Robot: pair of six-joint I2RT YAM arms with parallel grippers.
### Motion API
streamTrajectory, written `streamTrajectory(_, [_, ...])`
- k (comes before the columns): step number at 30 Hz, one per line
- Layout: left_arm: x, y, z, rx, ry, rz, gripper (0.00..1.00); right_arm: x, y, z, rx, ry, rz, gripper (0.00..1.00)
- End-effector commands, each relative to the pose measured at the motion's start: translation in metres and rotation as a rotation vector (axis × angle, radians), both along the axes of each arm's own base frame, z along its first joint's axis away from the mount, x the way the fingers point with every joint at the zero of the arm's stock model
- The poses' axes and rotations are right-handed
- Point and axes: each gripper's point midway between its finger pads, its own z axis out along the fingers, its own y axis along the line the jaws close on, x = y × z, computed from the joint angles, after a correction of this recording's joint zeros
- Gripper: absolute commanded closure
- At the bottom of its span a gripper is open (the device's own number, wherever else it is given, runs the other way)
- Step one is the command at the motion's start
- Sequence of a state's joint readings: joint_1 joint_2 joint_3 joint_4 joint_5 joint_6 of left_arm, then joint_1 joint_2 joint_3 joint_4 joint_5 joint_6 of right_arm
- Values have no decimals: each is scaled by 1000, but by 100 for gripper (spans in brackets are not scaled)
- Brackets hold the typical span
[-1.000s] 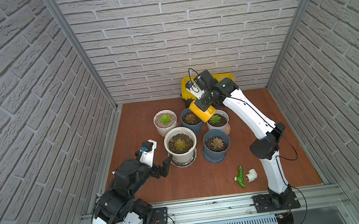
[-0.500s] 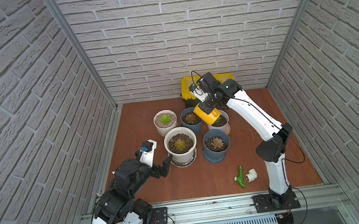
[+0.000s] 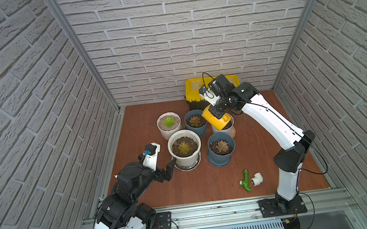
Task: Water the succulent around the soil edge
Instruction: Water the soil of the potted plant with water.
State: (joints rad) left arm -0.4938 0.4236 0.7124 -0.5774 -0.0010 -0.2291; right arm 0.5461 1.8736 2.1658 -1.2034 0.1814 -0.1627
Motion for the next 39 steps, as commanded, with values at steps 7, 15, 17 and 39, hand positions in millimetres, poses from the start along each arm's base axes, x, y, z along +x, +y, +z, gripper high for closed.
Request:
streamTrajectory(7, [4,1,0,-4,-10,15,2,-10,7,18,88,-44,14,97])
streamTrajectory(15, [3,2,1,-5,-14,16,2,-21,10,19,88,-40,30,97])
streamTrajectory(17, [3,2,1,-5,-12,17,2,-26,12,20,92,-37,36,97])
streamTrajectory(39, [0,5,1,-9,-23,26,2,-49,46,12,117,9,122,98])
